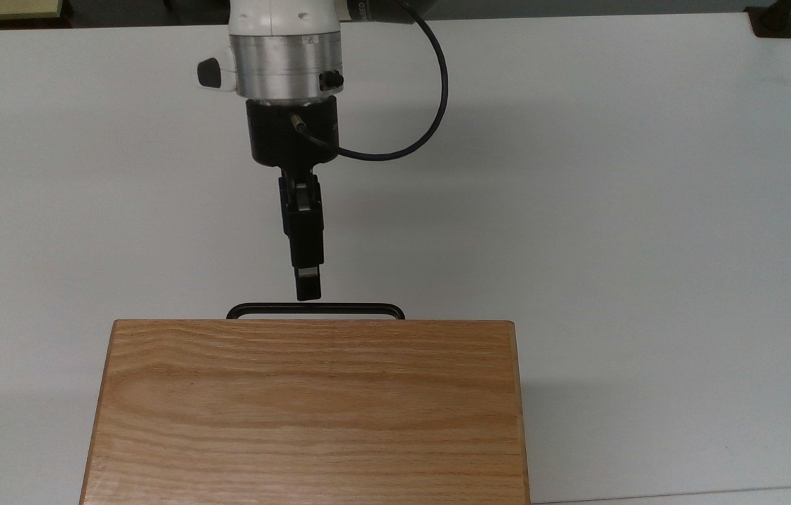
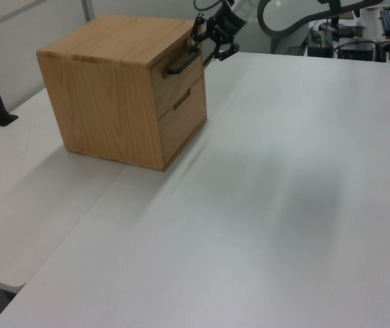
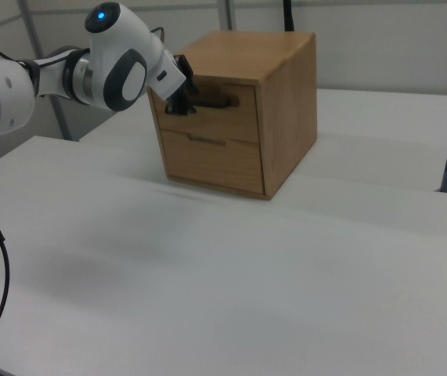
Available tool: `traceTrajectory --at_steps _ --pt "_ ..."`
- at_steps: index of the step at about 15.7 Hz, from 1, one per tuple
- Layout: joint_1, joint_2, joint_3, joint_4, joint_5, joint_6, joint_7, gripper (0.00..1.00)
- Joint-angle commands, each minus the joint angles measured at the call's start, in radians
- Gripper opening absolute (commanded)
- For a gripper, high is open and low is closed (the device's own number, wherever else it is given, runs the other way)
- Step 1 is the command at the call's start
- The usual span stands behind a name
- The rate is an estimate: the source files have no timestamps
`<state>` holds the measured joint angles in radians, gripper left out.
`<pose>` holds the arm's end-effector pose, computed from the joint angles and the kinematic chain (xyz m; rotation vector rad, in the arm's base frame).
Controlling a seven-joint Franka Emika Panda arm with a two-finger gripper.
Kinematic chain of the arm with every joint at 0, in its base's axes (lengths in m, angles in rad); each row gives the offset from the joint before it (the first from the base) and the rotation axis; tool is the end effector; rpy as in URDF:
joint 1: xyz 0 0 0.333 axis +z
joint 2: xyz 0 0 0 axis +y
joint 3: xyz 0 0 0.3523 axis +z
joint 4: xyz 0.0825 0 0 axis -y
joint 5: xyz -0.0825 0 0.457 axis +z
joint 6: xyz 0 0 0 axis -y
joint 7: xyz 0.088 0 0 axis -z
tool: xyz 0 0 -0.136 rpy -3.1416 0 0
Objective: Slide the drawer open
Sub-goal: 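Lower the gripper and close it around the black bar handle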
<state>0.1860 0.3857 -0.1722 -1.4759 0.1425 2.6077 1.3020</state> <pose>0.8257 0.0341 0.5401 -1.9839 1.5789 -0.7443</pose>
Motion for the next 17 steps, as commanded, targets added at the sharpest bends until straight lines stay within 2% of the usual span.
traceTrajectory --at_steps 1,8,9,10,13,14,16,17 --pt "0.012 0.033 -0.02 0.02 0.014 0.081 0.013 0.51" --pt "0.015 0.078 -0.02 0.019 0.008 0.117 0.006 0.5" --pt "0.015 0.078 -0.02 0.017 0.006 0.117 0.003 0.45" --pt "0.016 0.076 -0.02 0.014 0.006 0.115 -0.006 0.35" --pt "0.018 0.064 -0.02 0.006 0.006 0.115 -0.029 0.23" --pt "0.019 0.053 -0.02 -0.007 0.006 0.114 -0.032 0.14" --pt "0.02 0.021 -0.01 -0.046 0.005 0.112 -0.056 0.07" --pt "0.018 -0.007 -0.007 -0.076 0.008 0.112 -0.079 0.07"
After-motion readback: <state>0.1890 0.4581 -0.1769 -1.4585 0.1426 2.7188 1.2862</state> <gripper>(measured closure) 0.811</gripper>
